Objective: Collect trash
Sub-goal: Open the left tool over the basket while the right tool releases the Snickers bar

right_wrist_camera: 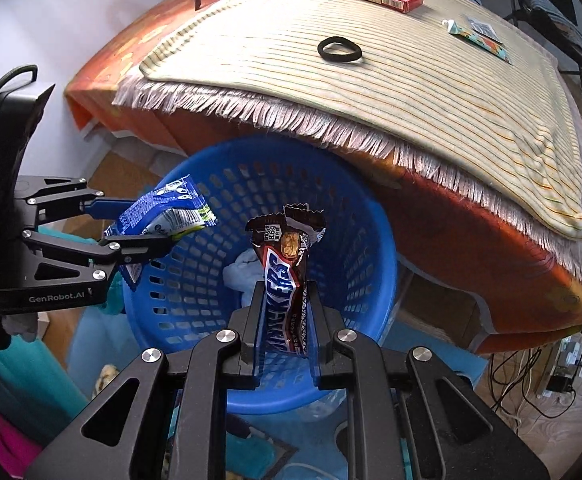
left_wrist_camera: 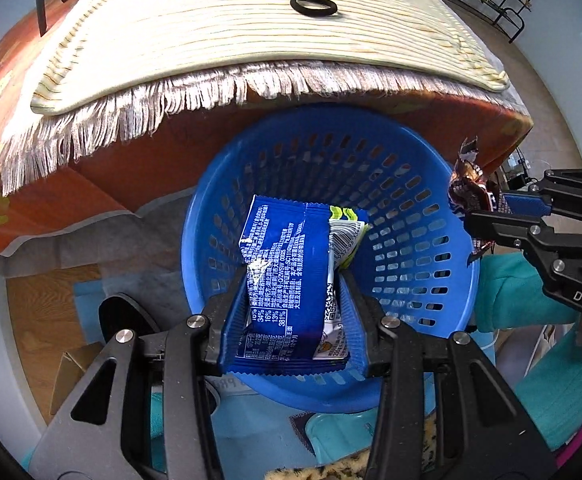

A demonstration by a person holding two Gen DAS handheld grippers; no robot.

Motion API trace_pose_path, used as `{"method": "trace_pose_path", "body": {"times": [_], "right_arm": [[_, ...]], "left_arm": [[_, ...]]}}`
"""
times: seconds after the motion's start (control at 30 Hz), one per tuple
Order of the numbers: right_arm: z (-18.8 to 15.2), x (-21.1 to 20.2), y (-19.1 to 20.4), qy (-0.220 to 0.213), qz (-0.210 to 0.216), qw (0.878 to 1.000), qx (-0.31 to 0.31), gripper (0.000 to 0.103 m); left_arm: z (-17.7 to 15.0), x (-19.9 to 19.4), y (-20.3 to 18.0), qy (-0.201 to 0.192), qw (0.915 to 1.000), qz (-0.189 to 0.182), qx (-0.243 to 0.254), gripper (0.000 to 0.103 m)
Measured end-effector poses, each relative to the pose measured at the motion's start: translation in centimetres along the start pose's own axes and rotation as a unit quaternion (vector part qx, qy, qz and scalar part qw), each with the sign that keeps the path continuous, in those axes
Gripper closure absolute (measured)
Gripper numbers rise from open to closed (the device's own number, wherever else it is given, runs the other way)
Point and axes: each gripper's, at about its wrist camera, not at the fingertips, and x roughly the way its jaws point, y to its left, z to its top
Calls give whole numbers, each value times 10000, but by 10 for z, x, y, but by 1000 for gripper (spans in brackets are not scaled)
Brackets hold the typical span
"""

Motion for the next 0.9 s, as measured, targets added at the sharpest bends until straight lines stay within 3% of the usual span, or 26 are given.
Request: {"method": "trace_pose_path", "body": {"times": [0.33,0.43,0.5,0.53,0.9], "right_arm": [[1,2,4,9,-57,10000,-14,86],[1,3,4,0,-101,9999,-10,76],[2,3,3,-16,-128,9999,-2,61],[2,3,3,-29,-129,9999,2,59],[2,3,-3,-1,-218,9997,94,51]], "left_arm": [[1,4,2,76,9999,55,-50,57],[2,5,4,92,9999,70,-89,57],[2,6,6,97,9999,74,-119,56],[2,6,7,95,9998,73,-129,56],[4,5,10,87,9998,80,-167,56]]}}
